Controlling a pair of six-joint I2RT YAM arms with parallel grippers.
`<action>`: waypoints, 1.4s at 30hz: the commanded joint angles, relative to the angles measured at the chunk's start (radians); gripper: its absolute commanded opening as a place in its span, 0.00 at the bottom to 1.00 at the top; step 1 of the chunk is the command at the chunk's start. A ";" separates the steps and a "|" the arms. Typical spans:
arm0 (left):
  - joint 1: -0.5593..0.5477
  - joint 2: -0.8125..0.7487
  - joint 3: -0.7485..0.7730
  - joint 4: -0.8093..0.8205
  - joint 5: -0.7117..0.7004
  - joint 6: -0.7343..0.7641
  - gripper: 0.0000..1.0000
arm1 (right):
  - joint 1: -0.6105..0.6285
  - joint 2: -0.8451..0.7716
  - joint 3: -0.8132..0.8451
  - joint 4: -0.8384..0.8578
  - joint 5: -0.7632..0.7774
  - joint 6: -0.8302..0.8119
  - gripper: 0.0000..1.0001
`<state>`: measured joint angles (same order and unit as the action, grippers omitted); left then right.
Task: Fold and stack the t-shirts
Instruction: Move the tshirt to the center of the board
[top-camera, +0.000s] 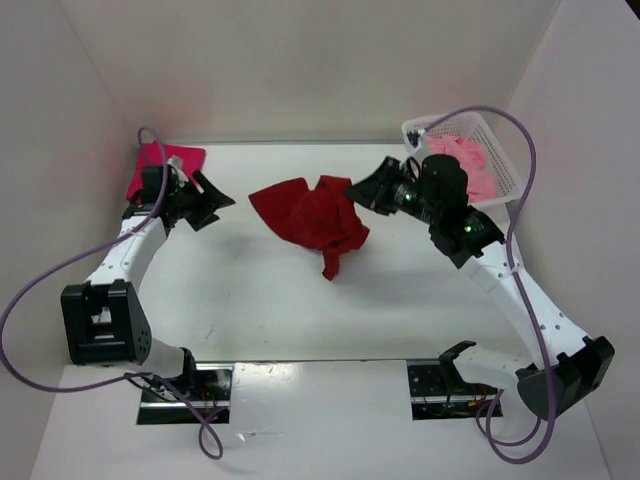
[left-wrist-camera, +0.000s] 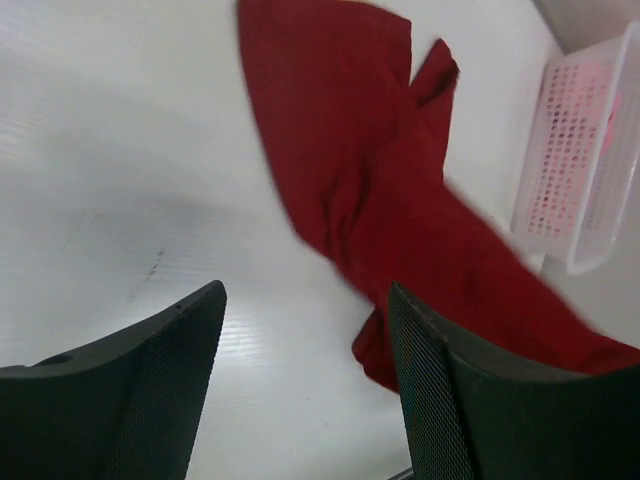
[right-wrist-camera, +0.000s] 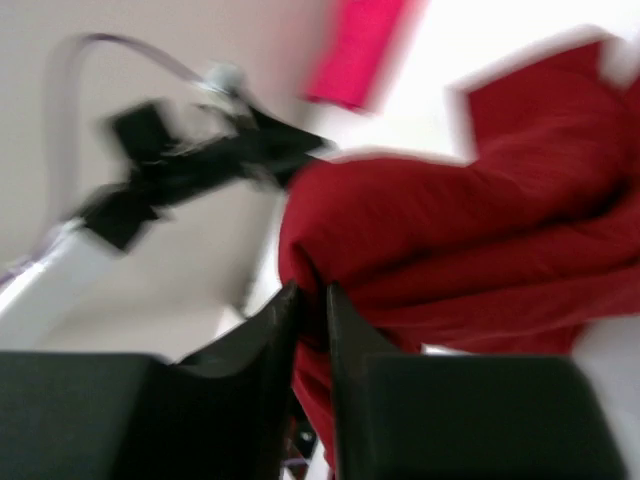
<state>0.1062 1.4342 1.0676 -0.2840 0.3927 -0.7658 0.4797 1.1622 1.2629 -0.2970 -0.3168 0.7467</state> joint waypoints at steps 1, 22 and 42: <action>-0.146 0.083 0.003 0.068 -0.027 -0.016 0.73 | -0.053 -0.107 -0.200 -0.118 0.176 -0.037 0.29; -0.298 0.572 0.173 0.098 -0.269 -0.020 0.52 | -0.009 0.053 -0.178 -0.191 0.025 -0.224 0.20; -0.333 0.180 0.370 -0.015 -0.262 -0.017 0.00 | 0.171 0.281 0.077 -0.183 0.150 -0.336 0.34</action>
<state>-0.2241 1.7775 1.3251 -0.2733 0.1417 -0.8108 0.6411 1.4384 1.2201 -0.5076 -0.2142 0.4694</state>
